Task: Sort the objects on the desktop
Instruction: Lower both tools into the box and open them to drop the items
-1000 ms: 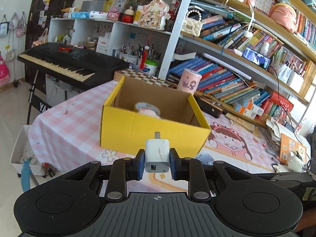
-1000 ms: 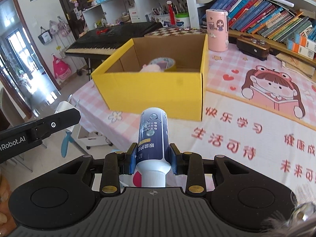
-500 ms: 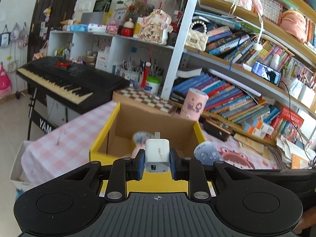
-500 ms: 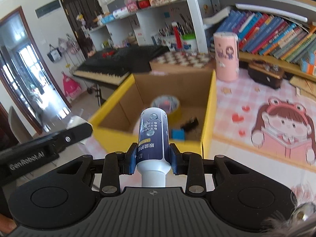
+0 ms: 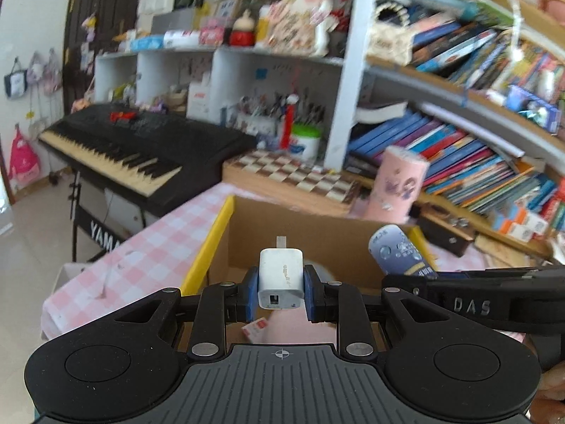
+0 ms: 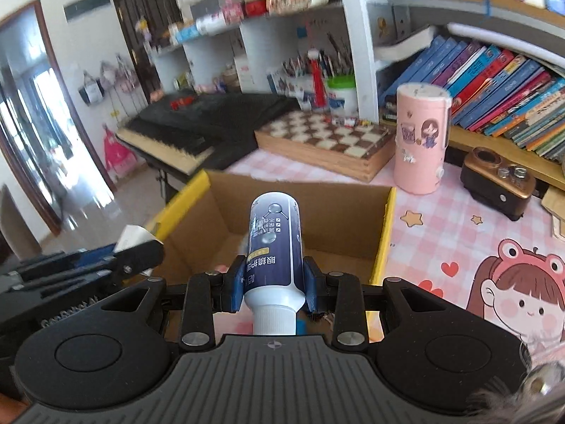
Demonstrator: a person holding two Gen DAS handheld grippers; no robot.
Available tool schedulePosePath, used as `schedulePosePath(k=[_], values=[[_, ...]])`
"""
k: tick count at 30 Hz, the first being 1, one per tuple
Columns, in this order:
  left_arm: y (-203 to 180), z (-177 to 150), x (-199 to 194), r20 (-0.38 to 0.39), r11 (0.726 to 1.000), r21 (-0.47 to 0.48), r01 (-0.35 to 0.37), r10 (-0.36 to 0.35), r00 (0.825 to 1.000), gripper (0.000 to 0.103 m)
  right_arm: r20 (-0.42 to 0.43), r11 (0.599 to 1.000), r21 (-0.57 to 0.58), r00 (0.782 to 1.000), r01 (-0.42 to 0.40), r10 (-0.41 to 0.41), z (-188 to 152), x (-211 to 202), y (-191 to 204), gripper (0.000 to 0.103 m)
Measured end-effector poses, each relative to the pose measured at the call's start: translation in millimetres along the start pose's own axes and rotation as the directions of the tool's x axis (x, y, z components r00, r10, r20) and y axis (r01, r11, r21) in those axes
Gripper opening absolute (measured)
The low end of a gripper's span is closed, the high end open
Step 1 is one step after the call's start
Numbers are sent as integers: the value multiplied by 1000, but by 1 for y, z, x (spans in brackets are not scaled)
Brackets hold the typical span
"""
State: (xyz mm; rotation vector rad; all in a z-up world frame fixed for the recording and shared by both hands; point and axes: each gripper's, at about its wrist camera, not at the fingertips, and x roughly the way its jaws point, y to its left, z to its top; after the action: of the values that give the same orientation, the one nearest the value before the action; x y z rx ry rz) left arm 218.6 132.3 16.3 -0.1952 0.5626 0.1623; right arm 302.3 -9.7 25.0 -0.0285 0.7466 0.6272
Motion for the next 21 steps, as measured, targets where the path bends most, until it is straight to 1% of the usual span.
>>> schedulePosePath(k=[2, 7, 9, 10, 11, 16, 21], values=[[7, 0, 14, -36, 1000, -14, -17, 16, 999, 24, -40, 999, -40, 999, 10, -11, 1, 17, 2, 30], [10, -5, 39, -116, 998, 48, -42, 47, 992, 24, -154, 989, -150, 988, 5, -29, 0, 56, 12, 31], [11, -8, 45, -137, 997, 60, -47, 55, 989, 24, -192, 985, -172, 980, 10, -44, 0, 67, 14, 31], [9, -8, 46, -137, 996, 80, -41, 52, 989, 24, -217, 985, -172, 975, 7, -44, 1, 71, 13, 31], [8, -8, 50, -156, 996, 87, -36, 50, 986, 24, -226, 987, -162, 973, -1, -36, 2, 72, 12, 31], [6, -17, 60, -223, 995, 100, -27, 49, 974, 24, -262, 981, -195, 963, 11, -63, -1, 78, 16, 31], [6, -20, 57, -230, 995, 92, -22, 43, 972, 25, -300, 975, -223, 950, 16, -84, -3, 83, 19, 31]])
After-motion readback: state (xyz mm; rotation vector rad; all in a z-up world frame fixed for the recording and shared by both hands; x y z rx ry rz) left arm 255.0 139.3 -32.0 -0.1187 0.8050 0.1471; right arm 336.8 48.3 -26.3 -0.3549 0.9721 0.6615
